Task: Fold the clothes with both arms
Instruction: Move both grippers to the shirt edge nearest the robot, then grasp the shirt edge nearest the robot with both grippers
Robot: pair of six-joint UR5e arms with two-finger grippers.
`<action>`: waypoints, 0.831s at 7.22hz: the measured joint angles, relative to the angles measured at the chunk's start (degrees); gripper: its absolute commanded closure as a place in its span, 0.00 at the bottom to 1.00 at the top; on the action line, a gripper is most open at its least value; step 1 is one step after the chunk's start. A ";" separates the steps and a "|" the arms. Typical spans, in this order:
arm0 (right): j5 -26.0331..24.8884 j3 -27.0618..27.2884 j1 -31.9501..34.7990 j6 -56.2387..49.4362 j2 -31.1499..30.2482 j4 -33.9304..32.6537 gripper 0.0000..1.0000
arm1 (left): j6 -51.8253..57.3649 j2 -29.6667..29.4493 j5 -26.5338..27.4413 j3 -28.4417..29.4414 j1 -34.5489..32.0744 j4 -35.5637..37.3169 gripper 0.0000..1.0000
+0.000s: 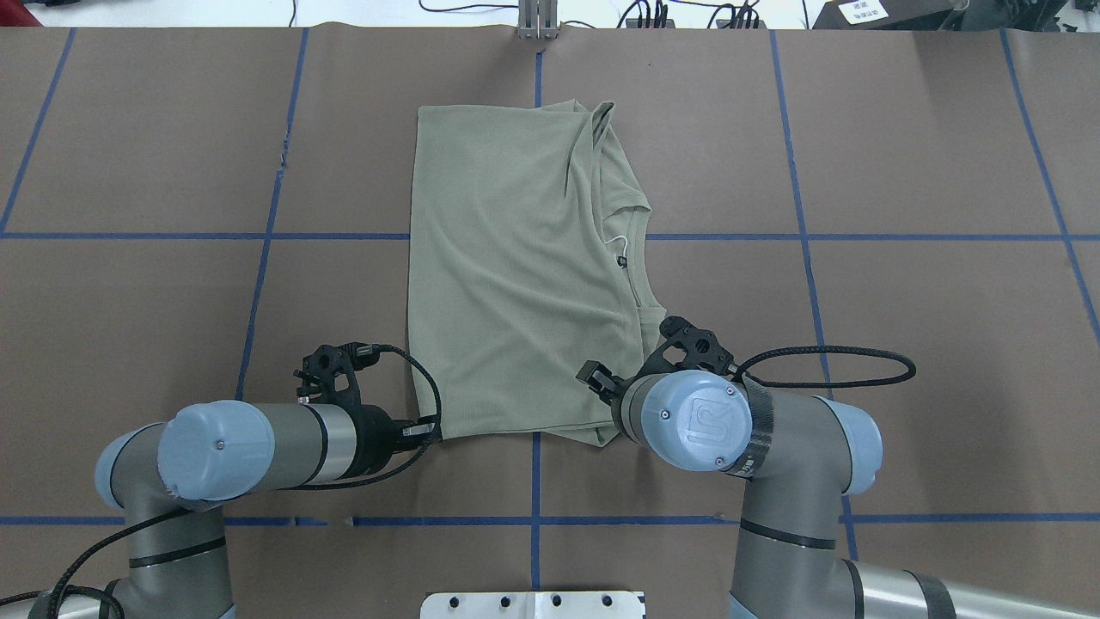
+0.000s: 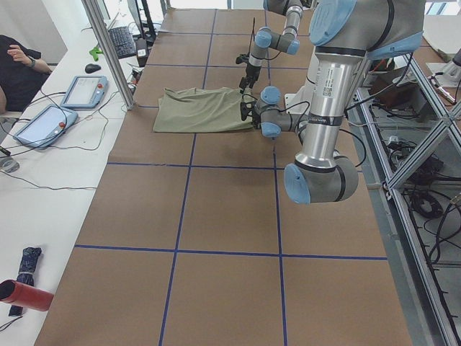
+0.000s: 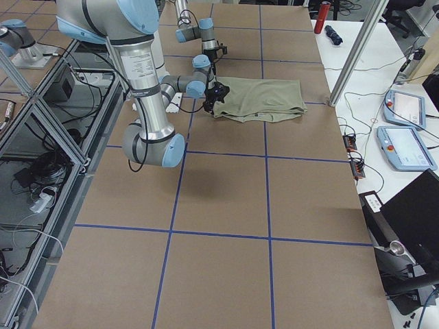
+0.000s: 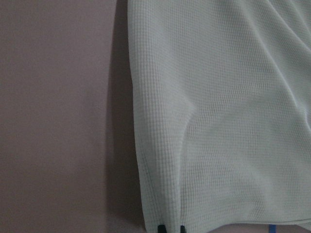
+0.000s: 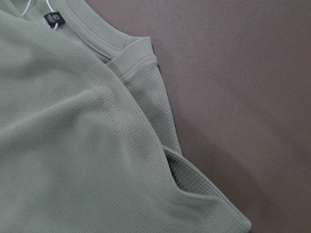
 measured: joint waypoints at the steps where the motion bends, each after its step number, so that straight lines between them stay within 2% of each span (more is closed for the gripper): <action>1: -0.24 -0.47 -0.04 0.06 0.07 0.06 0.07 | 0.00 0.00 0.01 -0.21 -0.02 0.00 1.00; 5: -2.16 -1.34 -0.64 0.22 0.37 0.10 0.10 | 0.00 0.00 0.02 -0.40 0.03 -0.02 1.00; 6: -2.49 -1.97 -0.79 0.27 0.97 0.08 0.24 | 0.00 0.00 0.02 -0.41 0.02 -0.06 1.00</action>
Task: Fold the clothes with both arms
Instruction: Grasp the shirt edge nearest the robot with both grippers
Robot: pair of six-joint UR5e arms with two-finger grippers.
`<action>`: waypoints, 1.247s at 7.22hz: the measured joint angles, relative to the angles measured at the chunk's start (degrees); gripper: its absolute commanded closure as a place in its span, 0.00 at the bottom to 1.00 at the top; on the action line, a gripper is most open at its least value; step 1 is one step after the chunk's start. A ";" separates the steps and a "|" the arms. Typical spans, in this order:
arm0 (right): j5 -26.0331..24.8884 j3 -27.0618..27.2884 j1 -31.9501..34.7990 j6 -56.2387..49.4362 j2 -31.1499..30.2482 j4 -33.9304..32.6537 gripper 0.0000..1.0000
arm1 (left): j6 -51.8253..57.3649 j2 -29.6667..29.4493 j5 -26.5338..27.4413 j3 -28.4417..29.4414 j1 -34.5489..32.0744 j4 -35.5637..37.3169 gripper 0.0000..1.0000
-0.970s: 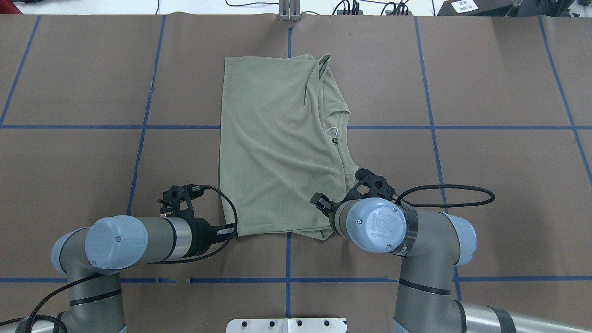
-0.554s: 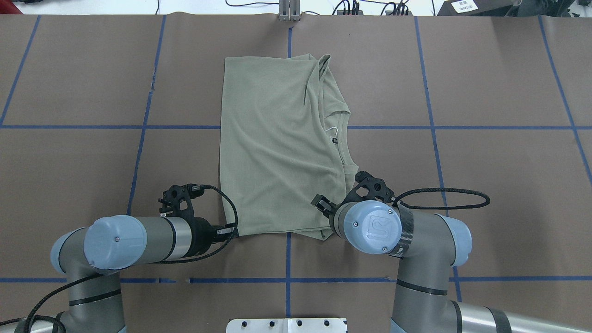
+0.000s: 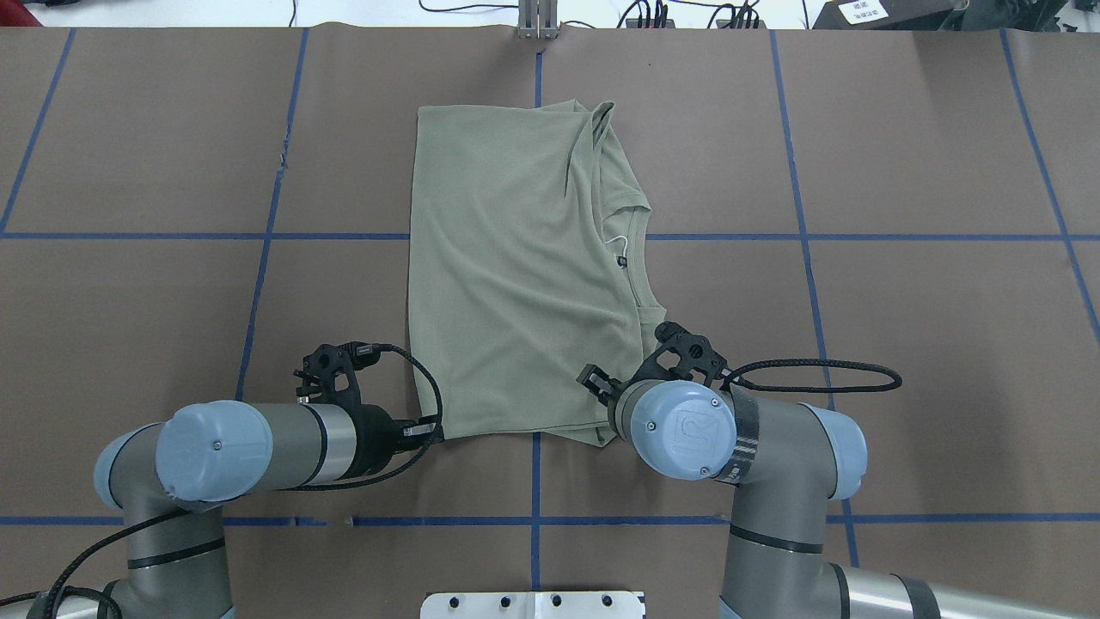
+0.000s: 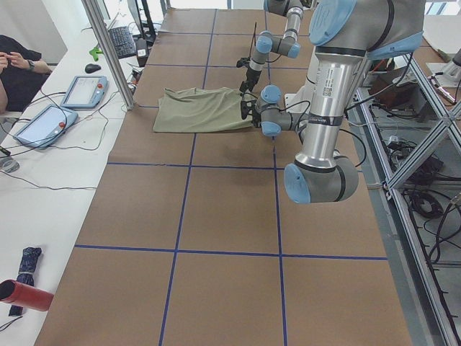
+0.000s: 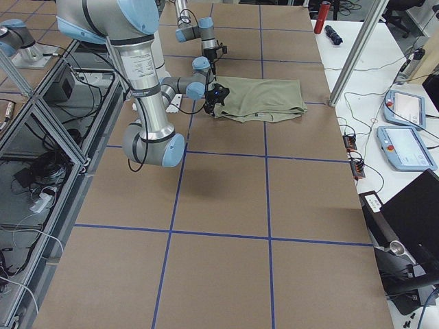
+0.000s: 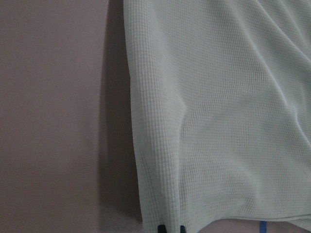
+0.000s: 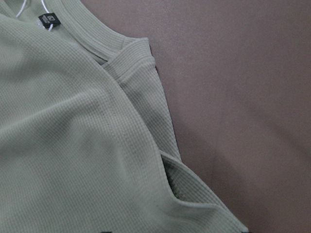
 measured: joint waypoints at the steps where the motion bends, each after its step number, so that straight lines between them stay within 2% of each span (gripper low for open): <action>1: -0.13 -0.76 -0.04 0.30 0.81 -0.04 0.49 | 0.00 0.02 0.00 0.00 -0.04 0.00 1.00; 2: -0.15 -1.11 -0.07 1.00 1.31 -0.04 0.97 | 0.00 0.05 0.00 0.00 -0.06 0.01 1.00; 3: -0.13 -1.20 -0.09 2.12 1.62 -0.01 1.00 | 0.00 0.08 0.00 0.00 -0.07 0.01 1.00; 7: 0.07 0.22 0.34 8.64 2.58 -0.28 1.00 | 0.12 0.22 -0.15 -1.31 -0.14 0.07 1.00; 9: 0.89 6.95 0.79 9.84 1.77 -4.13 1.00 | 0.28 0.53 -2.74 -5.85 -0.28 3.05 1.00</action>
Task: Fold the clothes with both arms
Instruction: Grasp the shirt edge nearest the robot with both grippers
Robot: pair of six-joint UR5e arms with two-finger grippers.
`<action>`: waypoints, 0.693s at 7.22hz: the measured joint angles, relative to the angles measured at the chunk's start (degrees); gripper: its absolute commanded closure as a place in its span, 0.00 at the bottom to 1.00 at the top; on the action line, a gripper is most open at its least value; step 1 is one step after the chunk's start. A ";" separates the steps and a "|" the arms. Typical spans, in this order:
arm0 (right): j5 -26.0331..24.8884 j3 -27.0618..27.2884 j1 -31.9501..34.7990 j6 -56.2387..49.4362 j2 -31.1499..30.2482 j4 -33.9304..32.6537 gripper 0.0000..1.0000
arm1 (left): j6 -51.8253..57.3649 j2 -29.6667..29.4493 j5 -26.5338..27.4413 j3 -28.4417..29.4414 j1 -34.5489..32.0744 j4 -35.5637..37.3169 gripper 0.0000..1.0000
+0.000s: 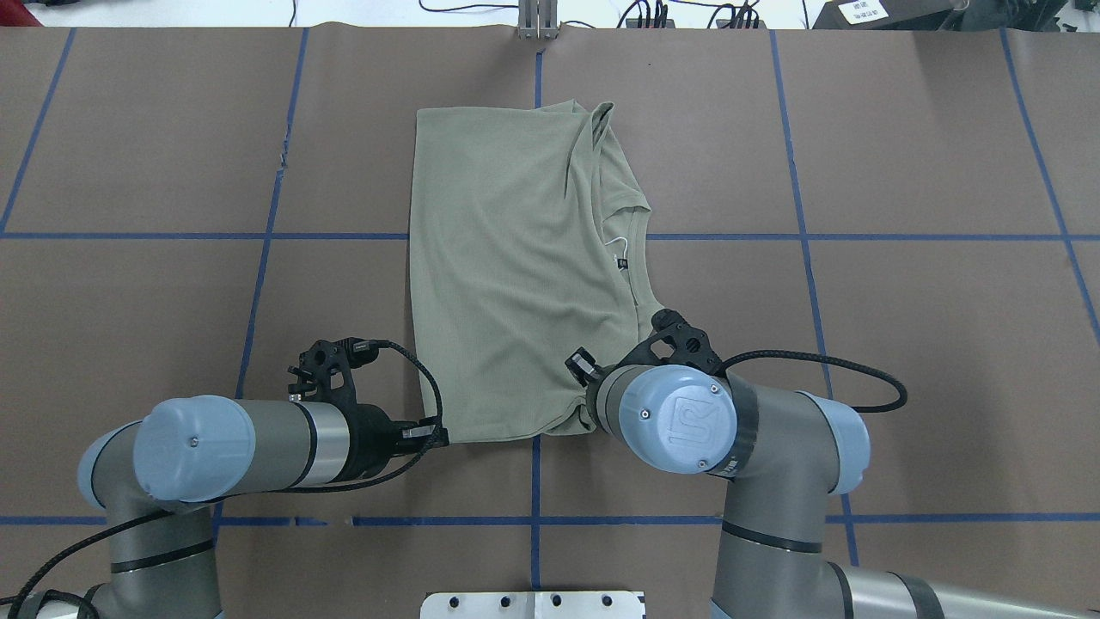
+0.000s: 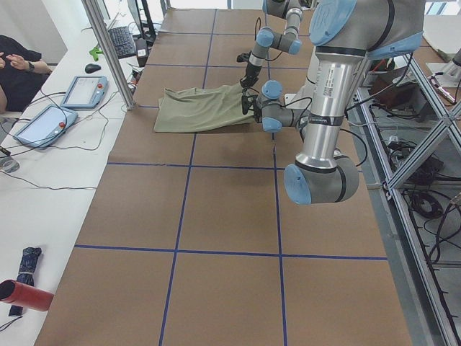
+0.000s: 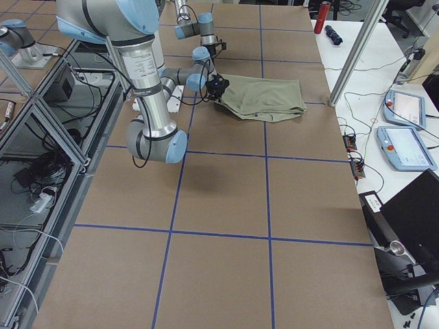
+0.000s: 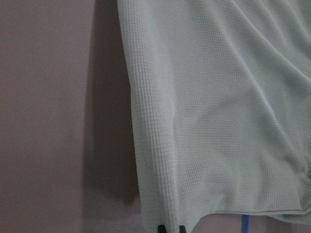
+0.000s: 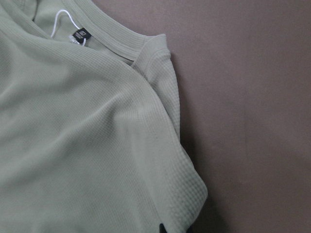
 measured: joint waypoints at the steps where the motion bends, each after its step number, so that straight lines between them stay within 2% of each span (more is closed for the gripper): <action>1: 1.43 6.50 -0.21 0.17 -0.39 -6.34 1.00 | 0.00 0.00 -1.34 -5.67 0.11 6.04 1.00; 3: 3.57 17.18 -1.43 0.22 -0.36 -17.19 1.00 | 0.01 -0.37 -5.08 -19.25 0.19 21.11 1.00; 4: 3.74 17.88 -1.70 -0.52 -0.07 -18.87 1.00 | 0.27 -0.96 -6.58 -21.78 0.06 25.50 1.00; 5: 3.55 15.33 -0.72 -2.91 0.58 -17.86 1.00 | 2.51 -2.54 -7.03 -20.03 -1.25 27.33 1.00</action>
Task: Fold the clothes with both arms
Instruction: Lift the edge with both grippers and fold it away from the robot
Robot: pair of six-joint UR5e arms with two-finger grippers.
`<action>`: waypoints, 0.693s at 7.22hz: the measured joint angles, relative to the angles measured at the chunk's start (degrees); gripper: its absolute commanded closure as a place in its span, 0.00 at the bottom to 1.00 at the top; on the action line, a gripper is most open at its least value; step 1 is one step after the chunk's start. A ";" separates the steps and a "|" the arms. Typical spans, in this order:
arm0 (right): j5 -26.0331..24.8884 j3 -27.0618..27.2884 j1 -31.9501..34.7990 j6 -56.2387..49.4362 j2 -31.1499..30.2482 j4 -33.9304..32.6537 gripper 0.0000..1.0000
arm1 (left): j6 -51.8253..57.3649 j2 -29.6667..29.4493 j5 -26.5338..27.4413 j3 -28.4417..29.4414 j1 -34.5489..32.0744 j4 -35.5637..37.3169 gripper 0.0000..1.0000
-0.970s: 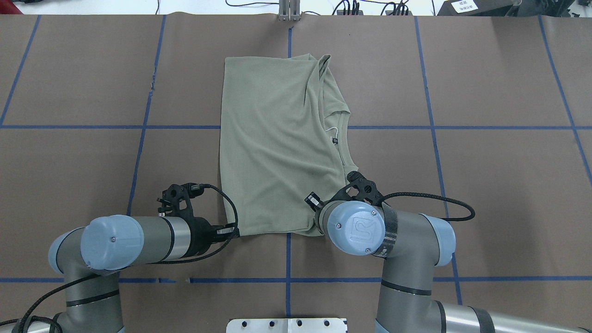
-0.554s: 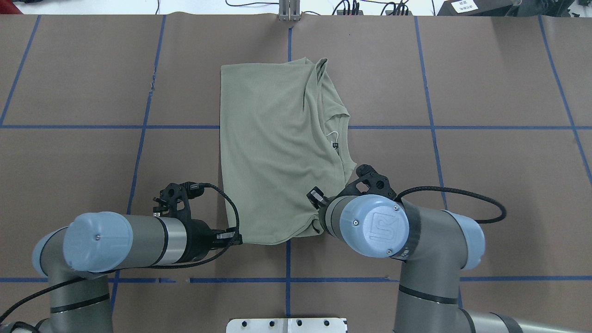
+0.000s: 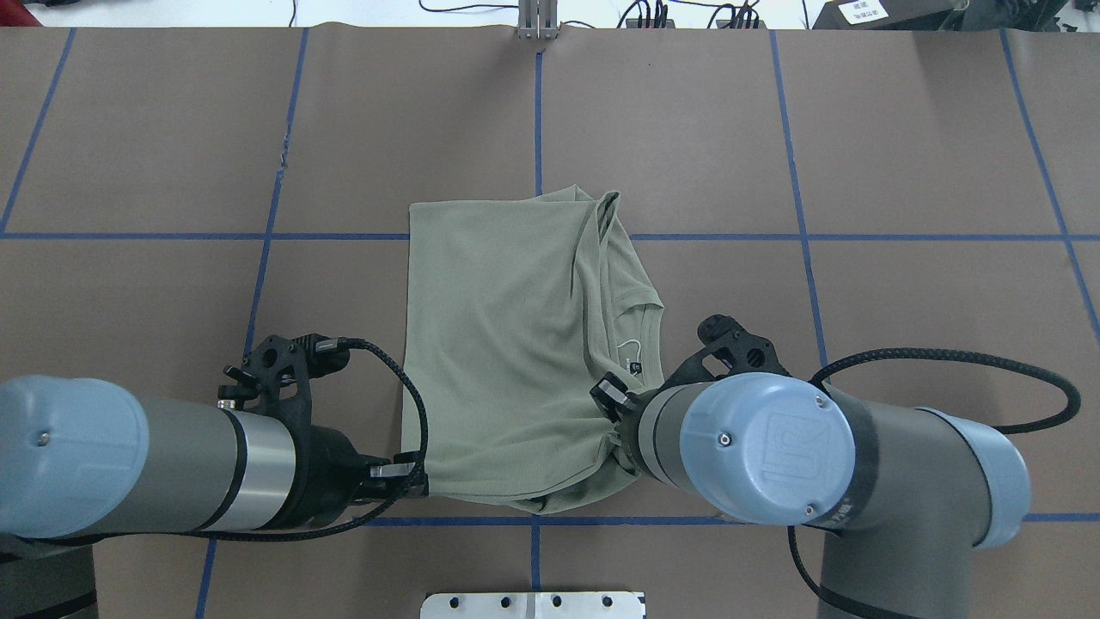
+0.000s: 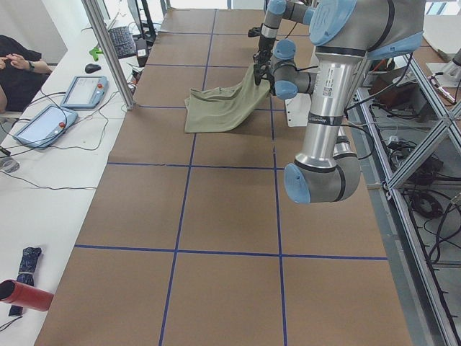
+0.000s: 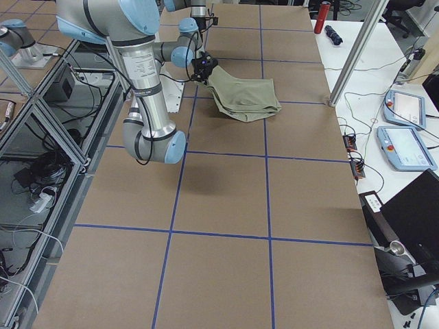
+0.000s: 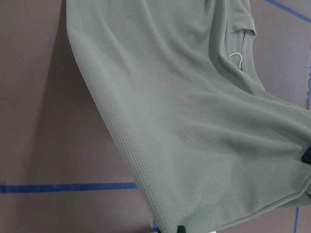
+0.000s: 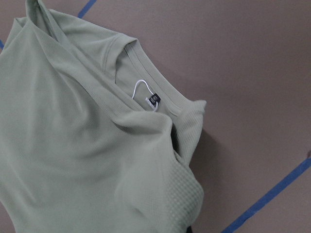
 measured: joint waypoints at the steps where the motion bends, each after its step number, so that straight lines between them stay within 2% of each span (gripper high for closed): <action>1: -0.17 -4.36 2.09 -2.85 0.99 3.21 1.00 | 4.50 -2.63 -0.05 4.39 -3.14 0.64 1.00; 3: -0.23 -14.39 6.30 -6.52 4.20 9.68 1.00 | 12.47 -8.04 -0.18 14.73 -10.27 0.52 1.00; 5: -0.01 -26.10 10.06 -9.51 10.25 13.88 1.00 | 17.56 -13.70 -0.15 26.19 -15.41 -1.92 1.00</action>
